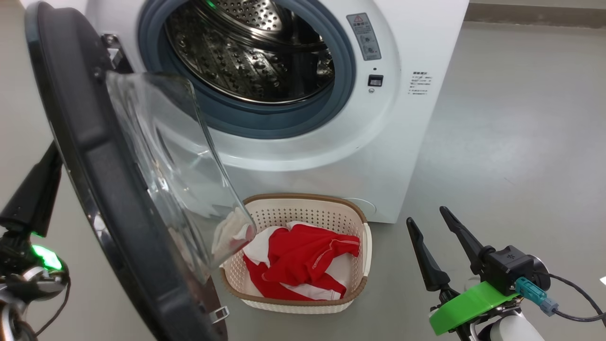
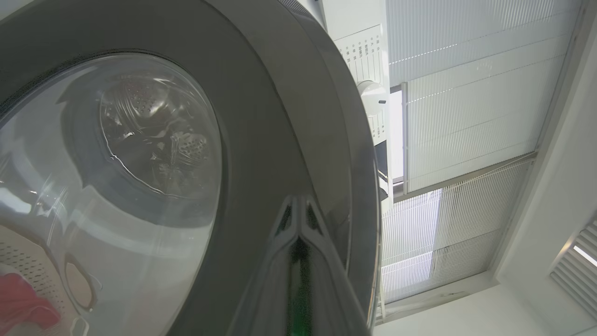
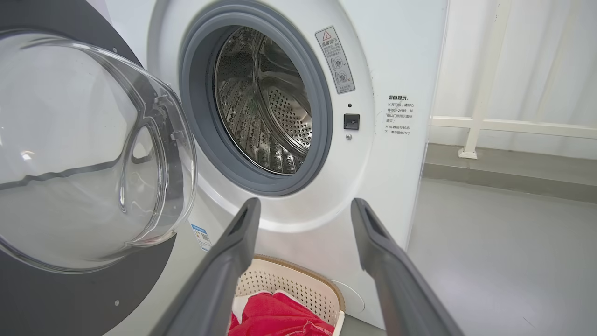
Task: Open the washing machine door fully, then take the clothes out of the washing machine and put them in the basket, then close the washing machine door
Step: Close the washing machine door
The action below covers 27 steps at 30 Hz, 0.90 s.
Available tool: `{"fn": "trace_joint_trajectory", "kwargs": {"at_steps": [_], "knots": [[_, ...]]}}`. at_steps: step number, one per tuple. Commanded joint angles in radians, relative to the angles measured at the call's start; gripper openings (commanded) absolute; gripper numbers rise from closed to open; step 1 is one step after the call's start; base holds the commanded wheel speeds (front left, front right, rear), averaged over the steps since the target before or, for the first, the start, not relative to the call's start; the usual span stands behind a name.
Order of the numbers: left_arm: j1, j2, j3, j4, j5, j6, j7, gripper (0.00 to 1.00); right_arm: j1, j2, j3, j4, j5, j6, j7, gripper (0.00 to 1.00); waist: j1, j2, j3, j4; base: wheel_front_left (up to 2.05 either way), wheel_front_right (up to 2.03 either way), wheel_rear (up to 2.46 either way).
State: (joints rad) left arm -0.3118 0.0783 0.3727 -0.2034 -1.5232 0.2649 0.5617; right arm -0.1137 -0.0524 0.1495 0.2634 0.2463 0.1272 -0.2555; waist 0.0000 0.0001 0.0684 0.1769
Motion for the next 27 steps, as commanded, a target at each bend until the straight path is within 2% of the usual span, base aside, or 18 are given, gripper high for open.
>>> {"fn": "trace_joint_trajectory", "kwargs": {"at_steps": [1, 9, 27], "knots": [[-0.034, 0.013, 0.007, -0.037, -0.012, -0.003, 0.010, 0.00, -0.041, 0.002, 0.024, -0.021, 0.000, 0.003, -0.006, 1.00, 0.0000, -0.0001, 0.004, -0.008, 0.00, 0.00, 0.00], [-0.043, -0.010, -0.032, -0.040, -0.030, -0.007, -0.013, 0.00, -0.048, 0.002, 0.020, -0.023, 0.000, 0.003, -0.006, 1.00, 0.0000, -0.0001, 0.013, -0.033, 0.00, 0.00, 0.00], [-0.106, -0.027, -0.140, 0.020, -0.044, -0.062, -0.165, 0.00, -0.078, 0.002, 0.029, -0.025, 0.004, 0.003, -0.006, 1.00, 0.0000, -0.0001, 0.055, -0.114, 0.00, 0.00, 0.00]]}}
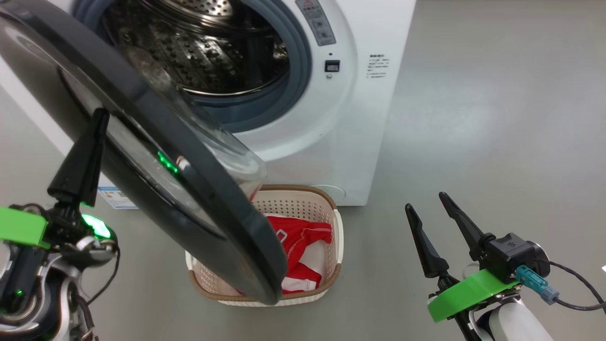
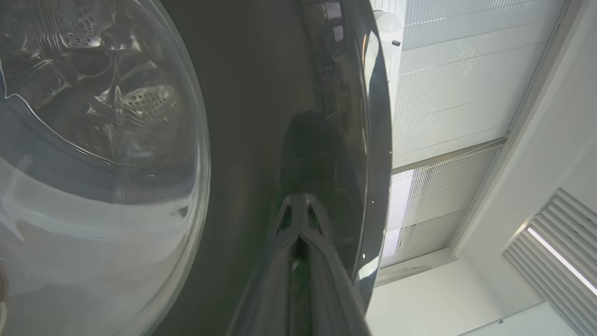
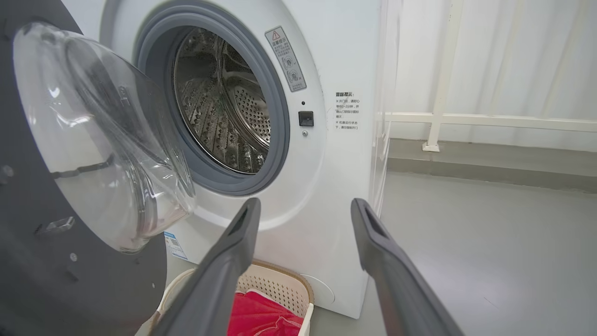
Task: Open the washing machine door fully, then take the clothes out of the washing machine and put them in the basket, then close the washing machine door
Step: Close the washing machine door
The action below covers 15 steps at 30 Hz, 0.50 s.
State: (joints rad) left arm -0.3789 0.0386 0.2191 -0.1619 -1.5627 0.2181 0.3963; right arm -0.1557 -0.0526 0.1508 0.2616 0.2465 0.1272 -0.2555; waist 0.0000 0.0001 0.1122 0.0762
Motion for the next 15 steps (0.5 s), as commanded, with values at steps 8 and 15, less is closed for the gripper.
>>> {"fn": "trace_joint_trajectory", "kwargs": {"at_steps": [8, 15], "knots": [[-0.073, 0.012, 0.009, 0.033, 0.029, -0.052, -0.060, 0.00, -0.051, 0.002, 0.019, -0.030, -0.005, 0.003, -0.006, 1.00, 0.0000, -0.0001, 0.034, -0.067, 0.00, 0.00, 0.00], [-0.111, 0.012, 0.003, 0.073, 0.040, -0.075, -0.084, 0.00, -0.054, 0.002, 0.013, -0.034, -0.013, 0.003, -0.006, 1.00, 0.0000, -0.0001, 0.052, -0.097, 0.00, 0.00, 0.00]]}}
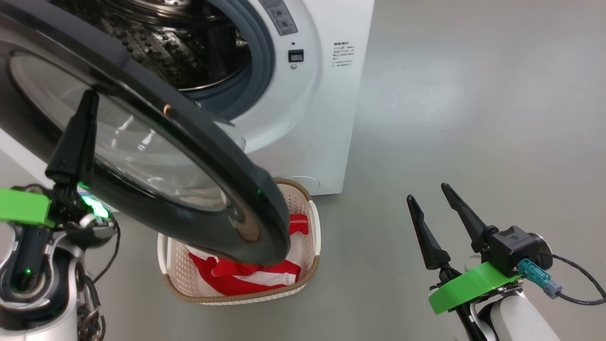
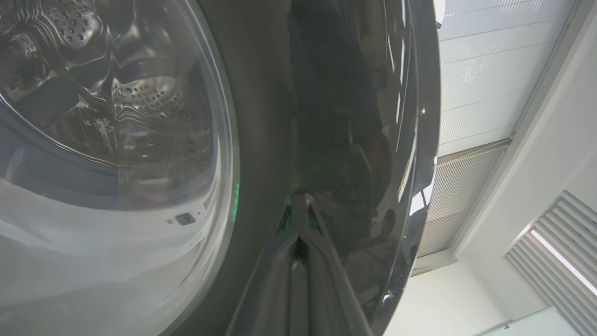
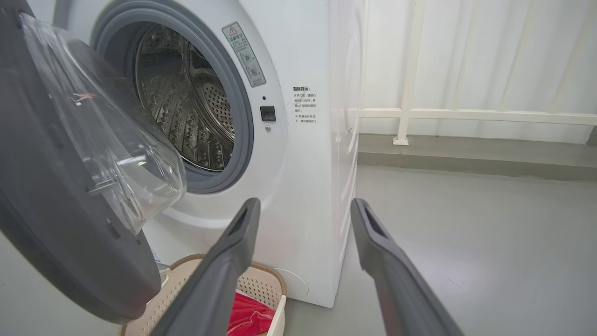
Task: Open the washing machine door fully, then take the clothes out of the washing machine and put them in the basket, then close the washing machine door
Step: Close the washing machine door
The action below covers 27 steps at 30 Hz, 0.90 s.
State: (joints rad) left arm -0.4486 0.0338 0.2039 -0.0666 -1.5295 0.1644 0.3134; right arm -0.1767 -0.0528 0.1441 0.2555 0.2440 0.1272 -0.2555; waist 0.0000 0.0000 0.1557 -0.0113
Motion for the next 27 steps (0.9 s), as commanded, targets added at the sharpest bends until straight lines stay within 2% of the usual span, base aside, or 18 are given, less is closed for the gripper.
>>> {"fn": "trace_joint_trajectory", "kwargs": {"at_steps": [1, 15, 27], "knots": [[-0.048, 0.017, 0.017, -0.017, 0.006, -0.025, -0.008, 0.00, -0.033, 0.003, 0.020, -0.029, -0.012, 0.003, -0.006, 1.00, 0.0000, 0.0000, 0.011, -0.013, 0.00, 0.00, 0.00], [-0.137, 0.017, -0.010, 0.075, 0.005, -0.071, -0.087, 0.00, -0.045, 0.003, 0.025, -0.038, -0.016, 0.003, -0.006, 1.00, 0.0000, 0.0000, 0.052, -0.061, 0.00, 0.00, 0.00], [-0.229, 0.032, -0.006, 0.149, 0.013, -0.103, -0.114, 0.00, -0.057, 0.003, 0.030, -0.043, -0.016, 0.003, -0.006, 1.00, 0.0000, 0.0000, 0.092, -0.108, 0.00, 0.00, 0.00]]}}
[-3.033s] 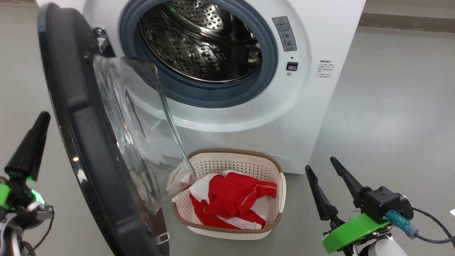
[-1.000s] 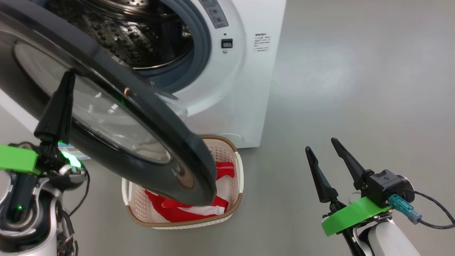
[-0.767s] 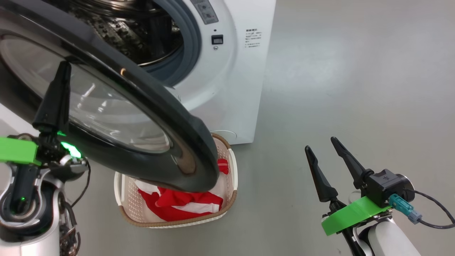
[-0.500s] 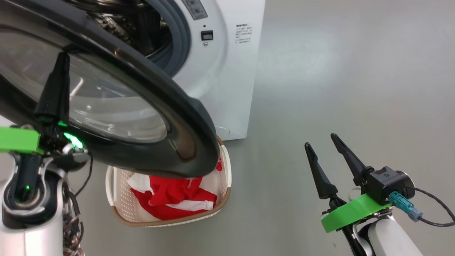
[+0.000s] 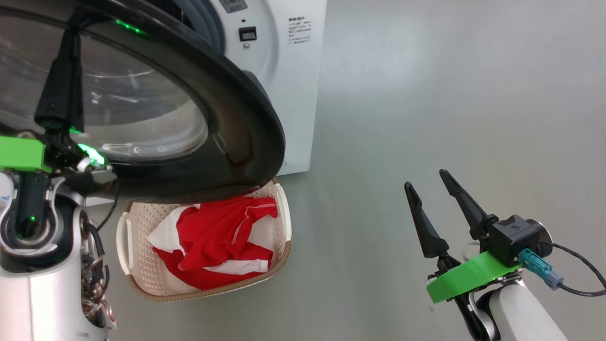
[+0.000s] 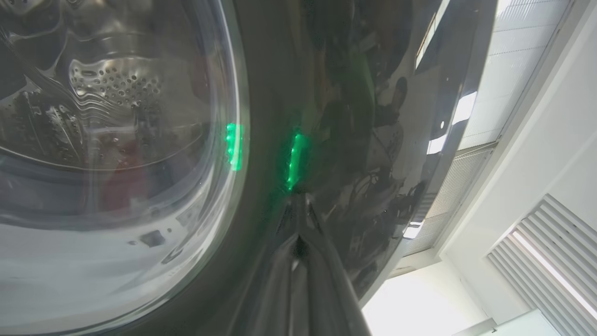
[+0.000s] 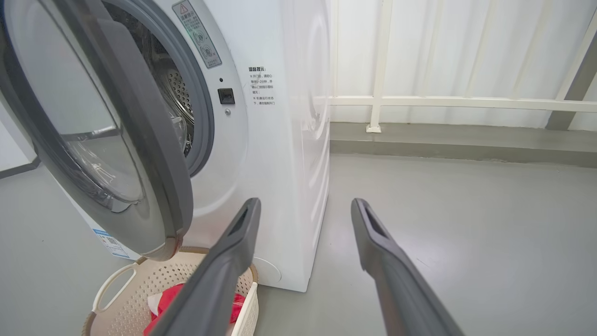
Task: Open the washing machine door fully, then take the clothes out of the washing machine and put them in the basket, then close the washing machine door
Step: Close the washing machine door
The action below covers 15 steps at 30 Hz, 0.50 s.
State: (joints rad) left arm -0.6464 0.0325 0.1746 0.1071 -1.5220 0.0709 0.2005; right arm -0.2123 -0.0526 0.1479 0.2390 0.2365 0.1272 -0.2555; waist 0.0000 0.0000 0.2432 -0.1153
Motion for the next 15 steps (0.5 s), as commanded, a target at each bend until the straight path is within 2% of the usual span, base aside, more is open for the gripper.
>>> {"fn": "trace_joint_trajectory", "kwargs": {"at_steps": [1, 14, 15], "knots": [[-0.036, 0.034, 0.025, -0.019, 0.006, -0.012, -0.001, 0.00, -0.021, 0.002, 0.026, -0.027, -0.009, 0.003, -0.006, 1.00, 0.0000, 0.0000, 0.006, -0.007, 0.00, 0.00, 0.00], [-0.036, 0.045, 0.027, 0.002, 0.004, -0.024, 0.014, 0.00, -0.021, 0.002, 0.016, -0.023, -0.006, 0.003, -0.006, 1.00, 0.0000, 0.0000, -0.005, 0.001, 0.00, 0.00, 0.00], [-0.028, 0.048, 0.028, -0.002, 0.009, -0.025, 0.012, 0.35, -0.020, 0.002, 0.017, -0.022, -0.006, 0.003, -0.006, 1.00, 0.0000, 0.0000, -0.007, 0.003, 0.00, 0.00, 0.00]]}}
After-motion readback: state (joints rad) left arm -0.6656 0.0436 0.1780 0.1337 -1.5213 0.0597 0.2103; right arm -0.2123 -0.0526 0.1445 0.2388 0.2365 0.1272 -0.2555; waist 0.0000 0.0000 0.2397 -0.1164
